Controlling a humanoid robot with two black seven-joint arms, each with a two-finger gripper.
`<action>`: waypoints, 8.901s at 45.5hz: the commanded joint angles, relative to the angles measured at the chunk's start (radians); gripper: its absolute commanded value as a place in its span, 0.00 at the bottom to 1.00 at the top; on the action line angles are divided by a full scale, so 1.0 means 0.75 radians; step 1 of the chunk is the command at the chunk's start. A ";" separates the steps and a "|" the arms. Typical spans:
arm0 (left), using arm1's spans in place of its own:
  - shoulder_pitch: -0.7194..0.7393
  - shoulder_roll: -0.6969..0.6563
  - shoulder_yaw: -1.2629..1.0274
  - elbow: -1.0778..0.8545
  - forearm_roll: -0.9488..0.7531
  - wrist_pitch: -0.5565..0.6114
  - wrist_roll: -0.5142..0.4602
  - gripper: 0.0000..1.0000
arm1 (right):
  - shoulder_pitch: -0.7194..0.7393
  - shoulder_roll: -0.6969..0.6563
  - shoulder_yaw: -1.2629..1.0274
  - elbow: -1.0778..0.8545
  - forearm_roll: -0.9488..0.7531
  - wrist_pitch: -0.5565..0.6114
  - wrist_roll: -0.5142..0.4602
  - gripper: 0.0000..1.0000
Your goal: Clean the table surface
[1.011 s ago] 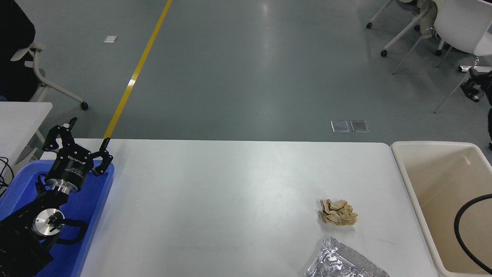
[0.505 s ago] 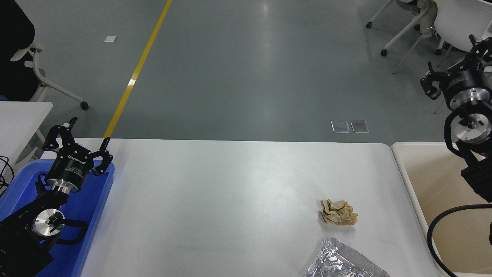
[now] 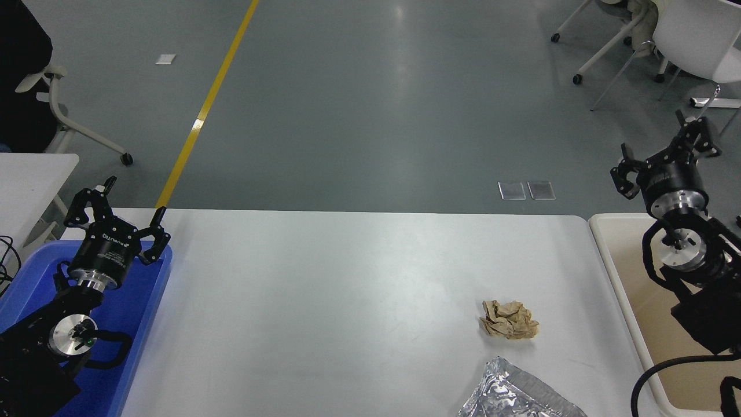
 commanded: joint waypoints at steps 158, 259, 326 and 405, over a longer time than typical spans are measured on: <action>0.000 0.000 0.000 0.000 0.000 0.000 0.000 1.00 | 0.931 -0.040 -2.849 0.030 -1.532 0.255 0.416 0.99; 0.000 0.000 0.000 0.000 0.000 0.000 0.000 1.00 | 0.763 -0.083 -2.702 0.478 -1.859 -0.287 0.569 0.98; 0.000 0.000 0.000 0.000 0.000 0.000 0.000 1.00 | 0.608 -0.021 -2.704 0.322 -1.863 -0.393 0.569 0.65; 0.000 0.000 0.000 0.000 0.000 0.000 0.000 1.00 | 0.829 -0.320 -2.710 0.482 -1.859 -0.381 0.569 0.00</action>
